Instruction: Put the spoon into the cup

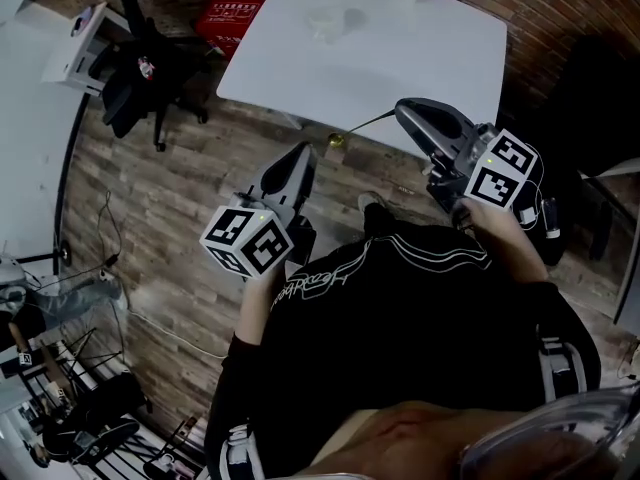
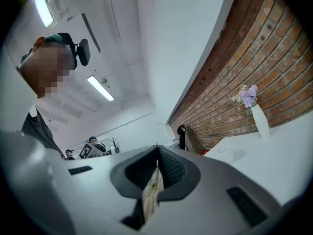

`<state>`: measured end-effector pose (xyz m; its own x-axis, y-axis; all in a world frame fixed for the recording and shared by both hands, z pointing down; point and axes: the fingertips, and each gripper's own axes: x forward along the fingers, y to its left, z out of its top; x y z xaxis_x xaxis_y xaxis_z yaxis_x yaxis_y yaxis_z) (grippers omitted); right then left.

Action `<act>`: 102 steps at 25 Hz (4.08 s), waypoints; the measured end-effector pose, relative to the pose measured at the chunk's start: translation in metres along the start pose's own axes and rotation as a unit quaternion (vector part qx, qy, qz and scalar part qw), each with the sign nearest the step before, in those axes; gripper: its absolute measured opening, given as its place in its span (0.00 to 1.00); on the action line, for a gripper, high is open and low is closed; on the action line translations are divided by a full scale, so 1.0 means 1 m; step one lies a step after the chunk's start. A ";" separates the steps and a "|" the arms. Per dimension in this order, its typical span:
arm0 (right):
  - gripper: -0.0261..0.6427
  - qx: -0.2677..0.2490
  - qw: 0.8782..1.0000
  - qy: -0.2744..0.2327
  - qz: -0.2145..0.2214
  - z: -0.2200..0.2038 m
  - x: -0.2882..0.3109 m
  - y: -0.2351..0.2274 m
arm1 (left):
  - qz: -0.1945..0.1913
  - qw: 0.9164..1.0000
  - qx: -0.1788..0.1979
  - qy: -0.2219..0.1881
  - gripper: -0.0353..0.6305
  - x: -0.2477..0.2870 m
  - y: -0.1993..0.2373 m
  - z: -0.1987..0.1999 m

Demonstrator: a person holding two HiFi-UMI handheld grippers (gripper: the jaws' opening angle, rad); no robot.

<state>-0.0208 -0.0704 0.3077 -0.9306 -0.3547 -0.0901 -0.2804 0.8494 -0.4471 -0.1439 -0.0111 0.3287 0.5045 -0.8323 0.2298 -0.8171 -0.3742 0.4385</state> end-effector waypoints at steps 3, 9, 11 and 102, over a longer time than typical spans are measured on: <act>0.04 -0.001 1.000 0.003 -0.004 0.010 0.026 -0.033 | 0.003 1.000 -0.005 0.003 0.06 0.027 0.029 0.016; 0.04 -0.001 1.000 0.014 -0.011 0.036 0.073 -0.102 | -0.002 1.000 -0.020 0.013 0.06 0.099 0.076 0.048; 0.04 0.000 1.000 0.017 -0.016 0.051 0.091 -0.126 | -0.002 1.000 -0.025 0.018 0.06 0.120 0.092 0.064; 0.14 0.037 0.986 0.040 -0.159 0.005 0.185 -0.339 | 0.045 0.990 -0.115 0.072 0.06 0.237 0.268 0.039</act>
<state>-0.0969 -0.4258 0.4380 -0.8153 -0.5633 0.1339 -0.5452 0.6692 -0.5048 -0.2538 -0.3242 0.4666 0.4797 -0.7854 0.3912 -0.7845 -0.1842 0.5921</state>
